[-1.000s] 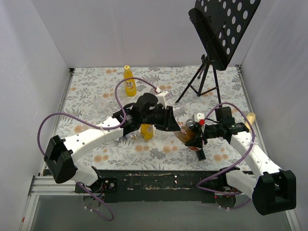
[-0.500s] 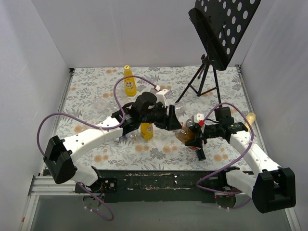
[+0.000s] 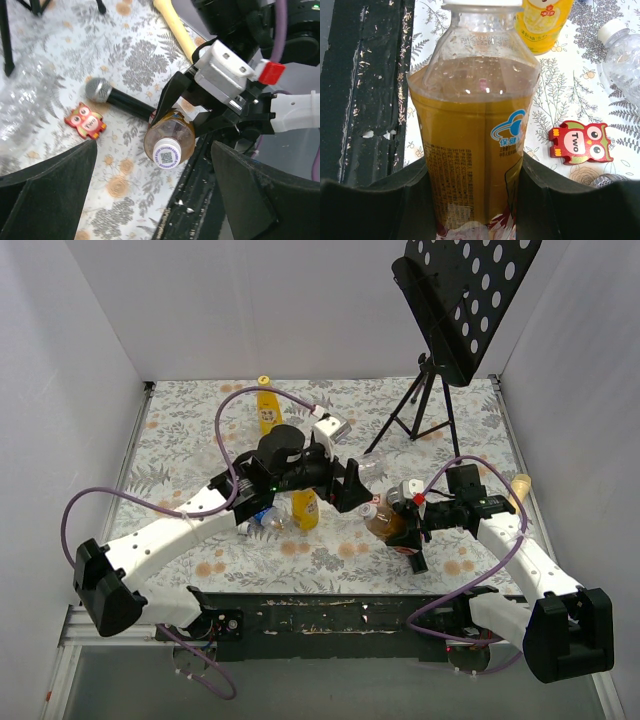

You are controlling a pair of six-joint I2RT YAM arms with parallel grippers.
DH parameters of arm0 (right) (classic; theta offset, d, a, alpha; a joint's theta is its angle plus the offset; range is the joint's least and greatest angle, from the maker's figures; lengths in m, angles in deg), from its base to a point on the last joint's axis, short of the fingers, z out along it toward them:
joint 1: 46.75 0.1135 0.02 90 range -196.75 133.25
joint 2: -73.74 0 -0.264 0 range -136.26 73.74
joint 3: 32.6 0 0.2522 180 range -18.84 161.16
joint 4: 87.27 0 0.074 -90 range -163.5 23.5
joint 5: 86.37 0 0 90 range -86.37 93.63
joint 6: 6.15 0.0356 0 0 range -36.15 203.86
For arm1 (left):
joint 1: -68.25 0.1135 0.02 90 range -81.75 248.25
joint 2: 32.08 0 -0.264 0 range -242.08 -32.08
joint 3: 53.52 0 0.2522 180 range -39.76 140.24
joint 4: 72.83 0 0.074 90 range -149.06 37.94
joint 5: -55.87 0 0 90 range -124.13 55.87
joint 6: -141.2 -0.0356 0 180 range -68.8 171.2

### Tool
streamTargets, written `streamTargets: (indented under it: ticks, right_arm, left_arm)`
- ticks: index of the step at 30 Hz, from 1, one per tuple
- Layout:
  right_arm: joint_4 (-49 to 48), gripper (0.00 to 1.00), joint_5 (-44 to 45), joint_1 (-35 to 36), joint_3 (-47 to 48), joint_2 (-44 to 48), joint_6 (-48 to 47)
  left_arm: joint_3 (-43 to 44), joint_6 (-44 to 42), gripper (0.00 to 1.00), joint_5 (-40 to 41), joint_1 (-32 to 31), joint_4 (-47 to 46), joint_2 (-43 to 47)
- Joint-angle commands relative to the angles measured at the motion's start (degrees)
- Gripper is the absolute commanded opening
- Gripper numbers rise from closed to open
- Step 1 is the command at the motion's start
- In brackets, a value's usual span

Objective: Unscrew the bottle caps
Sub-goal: Unscrew the bottle cap from the plastic bottle.

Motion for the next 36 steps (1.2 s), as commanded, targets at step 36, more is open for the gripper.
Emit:
streamTargets:
  ticks: [36]
  right_arm:
    - [2.74, 0.01, -2.73, -0.19, 0.27, -0.26, -3.58]
  left_arm:
    - [-2.53, -35.49, 0.6, -22.3, -1.15, -4.33, -4.78]
